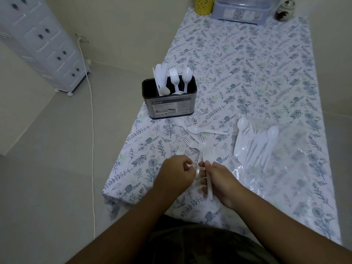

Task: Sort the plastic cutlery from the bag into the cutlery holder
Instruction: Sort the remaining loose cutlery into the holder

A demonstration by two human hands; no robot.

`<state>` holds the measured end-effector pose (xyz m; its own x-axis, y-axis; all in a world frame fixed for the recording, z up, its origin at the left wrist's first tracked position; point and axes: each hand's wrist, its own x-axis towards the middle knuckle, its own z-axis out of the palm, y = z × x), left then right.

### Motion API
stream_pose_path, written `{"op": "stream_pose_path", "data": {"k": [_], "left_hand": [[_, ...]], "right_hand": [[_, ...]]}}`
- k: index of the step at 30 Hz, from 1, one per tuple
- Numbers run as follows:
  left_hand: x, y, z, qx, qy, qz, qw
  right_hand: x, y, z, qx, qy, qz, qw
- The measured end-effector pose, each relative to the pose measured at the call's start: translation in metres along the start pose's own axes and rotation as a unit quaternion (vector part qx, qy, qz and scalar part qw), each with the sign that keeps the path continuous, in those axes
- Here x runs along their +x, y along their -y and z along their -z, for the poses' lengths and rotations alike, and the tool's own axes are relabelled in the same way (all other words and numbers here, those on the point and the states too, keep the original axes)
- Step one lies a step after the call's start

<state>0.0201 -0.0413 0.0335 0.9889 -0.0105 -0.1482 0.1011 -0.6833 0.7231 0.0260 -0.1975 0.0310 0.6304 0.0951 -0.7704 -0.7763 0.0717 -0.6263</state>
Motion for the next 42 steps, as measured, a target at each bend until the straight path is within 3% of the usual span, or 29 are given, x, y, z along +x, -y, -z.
{"op": "stream_pose_path", "data": {"k": [4, 7, 11, 14, 18, 21, 27, 30, 35, 42], "left_hand": [[0.006, 0.028, 0.0, 0.069, -0.013, 0.082, 0.994], [0.006, 0.035, -0.002, 0.073, -0.002, 0.091, 0.993], [0.006, 0.02, -0.004, -0.034, -0.016, 0.133, 0.99], [0.003, -0.008, -0.012, -0.122, 0.013, 0.142, 0.982], [0.002, -0.036, -0.033, -0.171, 0.081, 0.096, 0.977], [0.006, -0.043, -0.041, -0.159, 0.114, 0.092, 0.976], [0.047, -0.032, -0.045, -0.077, -0.015, 0.212, 0.974], [0.071, -0.025, -0.05, -0.045, -0.027, 0.24, 0.969], [0.079, -0.024, -0.047, -0.003, -0.015, 0.225, 0.974], [0.057, -0.019, -0.041, 0.055, -0.015, 0.074, 0.996]], "right_hand": [[0.005, -0.003, 0.01, 0.006, -0.035, -0.008, 0.999], [0.006, -0.005, 0.017, 0.023, -0.04, -0.01, 0.999], [0.002, -0.005, 0.022, 0.014, -0.035, -0.002, 0.999], [-0.001, -0.005, 0.022, 0.05, -0.019, 0.0, 0.999], [-0.003, -0.007, 0.027, 0.098, 0.024, -0.001, 0.995], [-0.006, -0.004, 0.037, 0.108, -0.003, 0.001, 0.994], [-0.006, -0.015, 0.062, 0.117, -0.043, -0.017, 0.992], [-0.009, -0.018, 0.068, 0.105, -0.038, -0.016, 0.994], [-0.01, -0.02, 0.074, 0.081, -0.025, -0.001, 0.996], [-0.014, -0.022, 0.071, 0.067, -0.028, -0.005, 0.997]]}}
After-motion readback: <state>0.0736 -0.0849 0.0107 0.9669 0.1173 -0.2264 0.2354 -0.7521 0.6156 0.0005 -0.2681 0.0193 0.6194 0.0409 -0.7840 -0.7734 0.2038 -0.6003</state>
